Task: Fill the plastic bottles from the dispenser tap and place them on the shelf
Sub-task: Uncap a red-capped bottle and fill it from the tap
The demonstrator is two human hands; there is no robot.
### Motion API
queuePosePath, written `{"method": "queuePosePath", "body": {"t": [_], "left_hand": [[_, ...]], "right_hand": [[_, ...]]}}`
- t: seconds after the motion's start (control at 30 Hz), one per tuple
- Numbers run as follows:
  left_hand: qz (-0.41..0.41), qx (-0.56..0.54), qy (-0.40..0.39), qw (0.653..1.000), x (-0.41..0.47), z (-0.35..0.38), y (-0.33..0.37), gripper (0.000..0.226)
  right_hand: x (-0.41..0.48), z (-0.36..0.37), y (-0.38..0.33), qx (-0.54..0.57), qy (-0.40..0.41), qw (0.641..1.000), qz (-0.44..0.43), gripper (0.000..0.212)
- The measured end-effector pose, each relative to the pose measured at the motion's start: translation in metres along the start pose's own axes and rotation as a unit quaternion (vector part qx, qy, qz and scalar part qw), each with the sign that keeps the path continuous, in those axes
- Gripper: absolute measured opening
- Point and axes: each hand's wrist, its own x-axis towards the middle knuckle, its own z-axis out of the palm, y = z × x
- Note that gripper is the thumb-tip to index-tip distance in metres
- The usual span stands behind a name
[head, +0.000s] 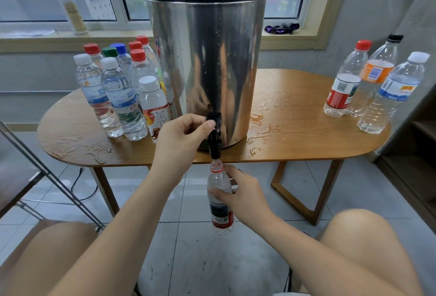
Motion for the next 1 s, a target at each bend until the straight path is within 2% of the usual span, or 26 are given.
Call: {"method": "queuePosePath", "body": {"t": [0.17, 0.4, 0.67, 0.9, 1.0], "left_hand": [[0.063, 0.013, 0.003, 0.998, -0.008, -0.004, -0.004, 0.004], [0.039, 0.008, -0.012, 0.999, -0.01, -0.022, -0.015, 0.009], [0.017, 0.175, -0.016, 0.984, -0.007, -0.049, -0.054, 0.015], [0.058, 0.309, -0.023, 0.949, -0.004, -0.05, -0.08, 0.026], [0.07, 0.337, -0.011, 0.939, -0.003, -0.049, -0.084, 0.02]], "right_hand": [[-0.001, -0.002, -0.001, -0.001, 0.005, 1.0, -0.006, 0.062], [-0.004, -0.004, 0.0, 0.009, 0.018, 1.0, -0.024, 0.059], [-0.009, -0.002, -0.002, 0.006, 0.007, 1.0, -0.027, 0.064], [-0.014, 0.001, -0.004, 0.0, -0.01, 0.999, -0.035, 0.065], [-0.016, 0.002, -0.003, 0.001, -0.011, 0.999, -0.044, 0.064]]}}
